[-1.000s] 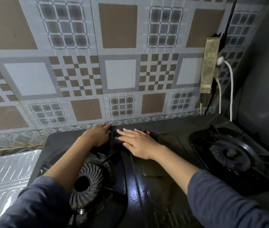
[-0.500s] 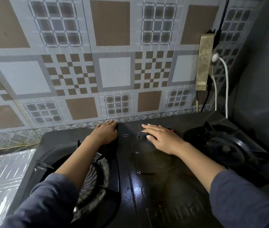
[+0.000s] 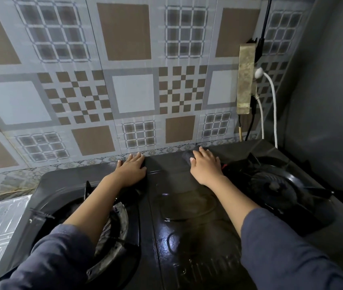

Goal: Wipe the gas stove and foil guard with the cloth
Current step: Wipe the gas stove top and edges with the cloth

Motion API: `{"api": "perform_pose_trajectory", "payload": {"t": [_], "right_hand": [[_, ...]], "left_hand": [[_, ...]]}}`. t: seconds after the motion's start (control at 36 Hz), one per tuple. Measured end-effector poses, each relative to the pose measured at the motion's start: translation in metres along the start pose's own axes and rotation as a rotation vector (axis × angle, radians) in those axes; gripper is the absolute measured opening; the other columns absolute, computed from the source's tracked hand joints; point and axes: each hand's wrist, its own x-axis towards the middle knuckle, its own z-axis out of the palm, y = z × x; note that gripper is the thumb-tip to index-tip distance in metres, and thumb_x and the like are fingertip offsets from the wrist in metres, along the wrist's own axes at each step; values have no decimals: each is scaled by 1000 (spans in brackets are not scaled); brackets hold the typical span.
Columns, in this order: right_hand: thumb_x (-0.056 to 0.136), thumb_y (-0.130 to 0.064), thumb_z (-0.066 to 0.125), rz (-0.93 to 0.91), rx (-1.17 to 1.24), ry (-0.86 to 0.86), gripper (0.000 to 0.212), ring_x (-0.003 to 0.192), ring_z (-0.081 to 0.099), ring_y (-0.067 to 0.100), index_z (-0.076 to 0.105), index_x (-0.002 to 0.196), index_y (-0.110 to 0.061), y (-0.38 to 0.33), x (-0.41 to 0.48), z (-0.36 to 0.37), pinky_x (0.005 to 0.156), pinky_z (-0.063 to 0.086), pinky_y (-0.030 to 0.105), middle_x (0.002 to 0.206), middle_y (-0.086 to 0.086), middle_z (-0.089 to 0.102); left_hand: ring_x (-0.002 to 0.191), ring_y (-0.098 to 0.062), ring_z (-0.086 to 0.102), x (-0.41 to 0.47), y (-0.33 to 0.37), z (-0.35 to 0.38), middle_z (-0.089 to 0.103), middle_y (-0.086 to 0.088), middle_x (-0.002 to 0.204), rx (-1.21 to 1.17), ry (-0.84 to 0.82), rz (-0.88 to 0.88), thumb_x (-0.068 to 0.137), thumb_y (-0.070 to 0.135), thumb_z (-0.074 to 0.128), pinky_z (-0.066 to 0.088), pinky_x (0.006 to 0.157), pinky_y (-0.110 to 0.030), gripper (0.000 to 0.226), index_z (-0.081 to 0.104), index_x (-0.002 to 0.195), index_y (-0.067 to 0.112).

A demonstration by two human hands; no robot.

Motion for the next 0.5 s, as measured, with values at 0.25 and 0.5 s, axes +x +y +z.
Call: {"api": "perform_pose_trajectory", "payload": {"t": [0.25,0.5], "right_hand": [[99,-28,31,307,118,93,52,144,0,35,19,146,-11,-15,8,-2,116,2,51,157,18,-1],[95,-24,41,357,126,84,63,144,0,37,11,147,-5,-25,-1,-1,116,5,49,155,23,-4]], "left_hand": [[147,-22,-6,-4,5,2,-3,-3,159,-7,11,-14,100,28,26,-4,119,-46,56,3,150,16],[147,-25,-2,-9,9,2,0,-6,159,-15,37,1,100,26,27,5,120,-42,54,8,149,12]]}}
